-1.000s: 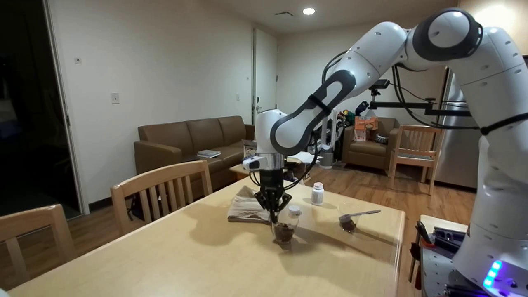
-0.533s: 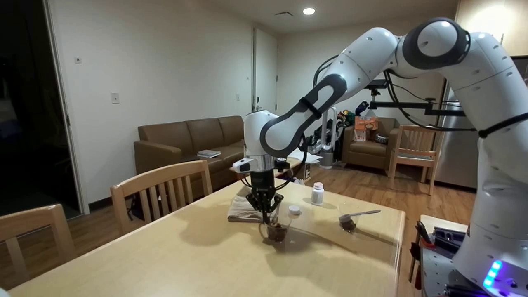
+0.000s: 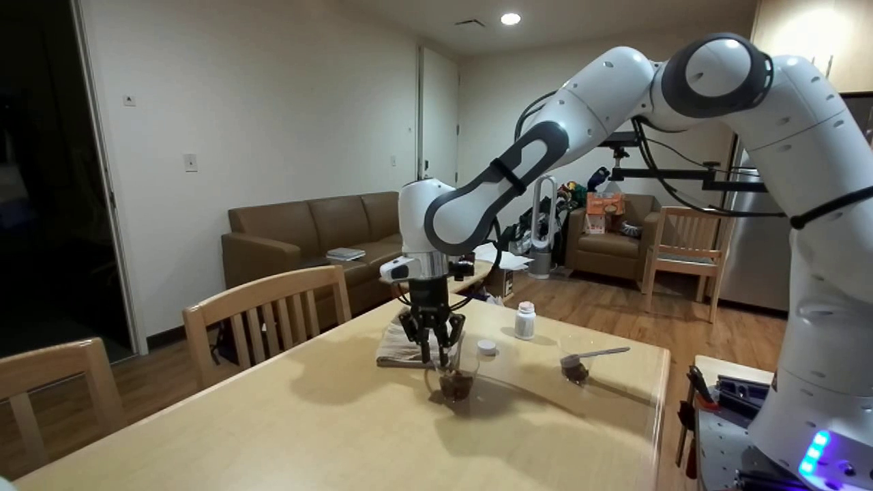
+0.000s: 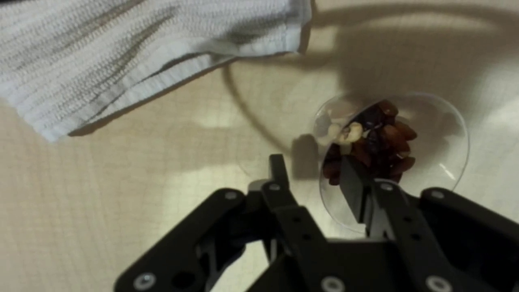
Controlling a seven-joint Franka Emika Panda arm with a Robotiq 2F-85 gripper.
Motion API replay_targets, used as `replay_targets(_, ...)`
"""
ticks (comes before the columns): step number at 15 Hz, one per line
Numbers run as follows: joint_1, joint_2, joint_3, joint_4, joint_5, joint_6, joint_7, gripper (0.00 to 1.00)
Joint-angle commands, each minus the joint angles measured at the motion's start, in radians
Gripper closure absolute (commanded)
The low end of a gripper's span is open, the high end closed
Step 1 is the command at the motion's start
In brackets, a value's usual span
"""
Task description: Use the white towel to wipe the table, then take the white lid and put it on the table, then move the clear cup towards the towel
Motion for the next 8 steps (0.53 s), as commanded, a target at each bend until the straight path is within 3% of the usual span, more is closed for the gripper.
replay_targets(1,0.002,-0.01,0.0,0.021,-0.025,-0.044,0.03,0.3)
replay_targets(5,0.001,-0.044,-0.002,0.02,-0.016,-0.073,0.059,0.03)
replay_targets(8,0.0,-0.083,-0.003,0.008,-0.015,-0.089,0.08,0.0)
